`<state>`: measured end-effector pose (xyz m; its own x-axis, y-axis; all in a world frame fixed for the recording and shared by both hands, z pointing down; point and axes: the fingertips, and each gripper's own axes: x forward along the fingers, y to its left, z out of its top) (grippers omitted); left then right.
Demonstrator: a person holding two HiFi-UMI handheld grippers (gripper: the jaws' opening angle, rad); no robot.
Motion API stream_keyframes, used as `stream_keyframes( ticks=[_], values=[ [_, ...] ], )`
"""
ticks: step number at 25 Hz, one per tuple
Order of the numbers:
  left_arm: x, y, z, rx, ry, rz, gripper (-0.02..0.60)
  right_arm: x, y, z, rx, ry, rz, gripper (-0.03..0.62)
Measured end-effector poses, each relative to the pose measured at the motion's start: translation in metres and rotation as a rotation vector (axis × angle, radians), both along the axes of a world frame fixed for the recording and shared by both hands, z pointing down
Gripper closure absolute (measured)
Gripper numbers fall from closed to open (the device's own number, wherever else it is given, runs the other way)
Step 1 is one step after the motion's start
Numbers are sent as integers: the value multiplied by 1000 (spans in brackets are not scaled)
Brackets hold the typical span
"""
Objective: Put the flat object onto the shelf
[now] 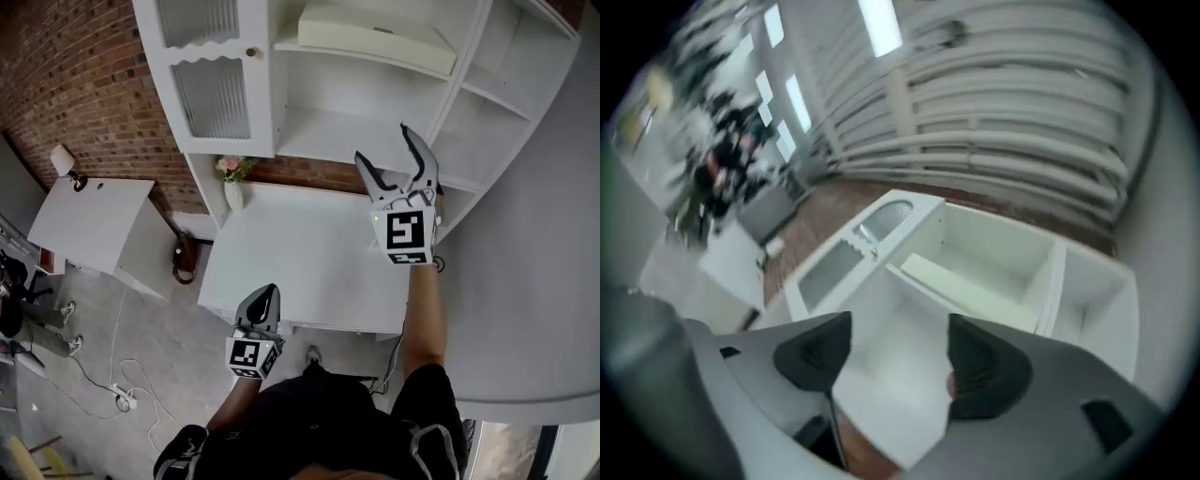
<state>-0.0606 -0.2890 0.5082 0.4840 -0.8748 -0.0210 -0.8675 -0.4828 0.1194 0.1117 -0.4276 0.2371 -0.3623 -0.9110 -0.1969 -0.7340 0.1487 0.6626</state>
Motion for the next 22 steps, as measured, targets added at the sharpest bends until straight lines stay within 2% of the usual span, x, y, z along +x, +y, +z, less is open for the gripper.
stream_keyframes(
  ticks=[1,2,3,5,10,16,19,22],
  values=[
    [1,5,-1,3,4,7,572,6,19,24,-76,-180,-100,305],
    [1,10,-2,7,7,13,572,14,37,48,-151,-355,-169,367],
    [1,15,-4,10,9,19,572,25,54,72,-214,-501,-196,390],
    [0,27,-7,17,12,30,572,41,87,120,-291,-660,-151,437],
    [-4,53,-13,39,39,46,572,39,162,201,-399,-768,-23,496],
    [3,80,-14,39,43,82,572,18,218,259,-483,-778,48,519],
    [8,87,-12,33,42,83,572,17,237,271,-495,-757,57,523],
    [17,92,-13,35,34,78,572,17,251,271,-498,-774,23,523]
  ],
)
